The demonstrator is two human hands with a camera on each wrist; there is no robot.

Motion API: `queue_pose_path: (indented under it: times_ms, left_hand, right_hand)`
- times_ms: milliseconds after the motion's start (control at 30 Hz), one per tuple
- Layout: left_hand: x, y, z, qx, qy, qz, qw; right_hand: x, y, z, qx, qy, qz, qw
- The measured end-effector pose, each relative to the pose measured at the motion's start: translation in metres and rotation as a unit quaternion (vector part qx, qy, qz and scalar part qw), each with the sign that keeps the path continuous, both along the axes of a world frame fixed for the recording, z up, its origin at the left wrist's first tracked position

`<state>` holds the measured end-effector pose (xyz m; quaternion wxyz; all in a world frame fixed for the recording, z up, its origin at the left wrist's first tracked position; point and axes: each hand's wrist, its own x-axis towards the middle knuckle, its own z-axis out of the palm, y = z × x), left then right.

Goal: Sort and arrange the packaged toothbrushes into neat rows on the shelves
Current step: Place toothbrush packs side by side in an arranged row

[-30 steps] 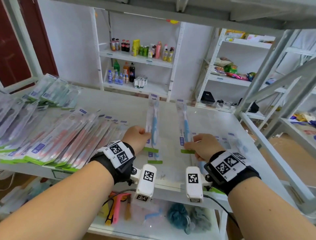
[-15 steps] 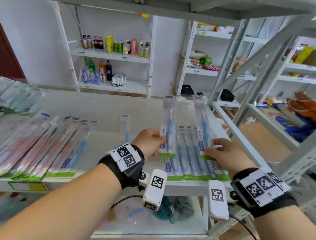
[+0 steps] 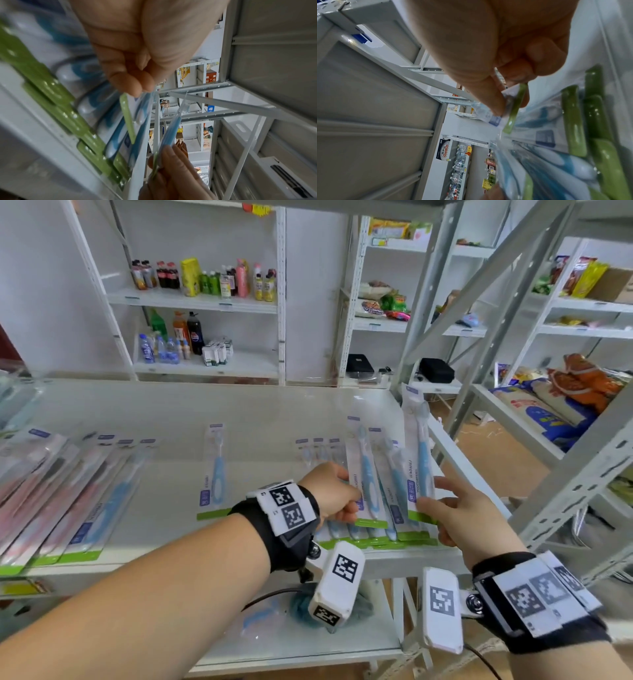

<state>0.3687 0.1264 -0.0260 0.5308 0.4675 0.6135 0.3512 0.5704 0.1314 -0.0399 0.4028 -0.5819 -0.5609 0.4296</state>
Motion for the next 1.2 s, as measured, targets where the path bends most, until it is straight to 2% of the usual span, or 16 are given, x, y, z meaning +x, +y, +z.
queue_pose_path:
  times_ms: [233,533,833,933,1033,1100,1200]
  left_hand:
    - [0.028,0.009,-0.002,-0.024,0.012,-0.010,1.000]
    - [0.037,0.013,-0.002,-0.043,0.069,-0.036,0.996]
    - [0.034,0.015,0.000,-0.007,0.152,-0.056,0.987]
    - [0.035,0.018,0.001,0.045,0.137,-0.008,0.989]
    - [0.038,0.020,0.005,0.101,0.080,0.033,0.991]
    - [0.038,0.022,0.006,0.106,0.035,0.056,0.992]
    - [0.033,0.023,0.004,0.089,0.009,0.081,0.993]
  right_hand:
    - [0.019,0.002,-0.009,-0.007,0.038,0.001,0.999]
    - [0.027,0.006,-0.012,-0.015,0.042,0.021,0.999]
    - [0.024,0.010,-0.014,-0.021,0.024,0.039,0.999]
    - [0.019,0.011,-0.013,-0.018,0.014,0.053,0.998]
    - [0.011,0.011,-0.010,-0.011,-0.005,0.076,0.997]
    - [0.005,0.011,-0.008,-0.006,-0.008,0.093,0.996]
    - [-0.003,0.010,-0.007,0.003,-0.017,0.118,0.993]
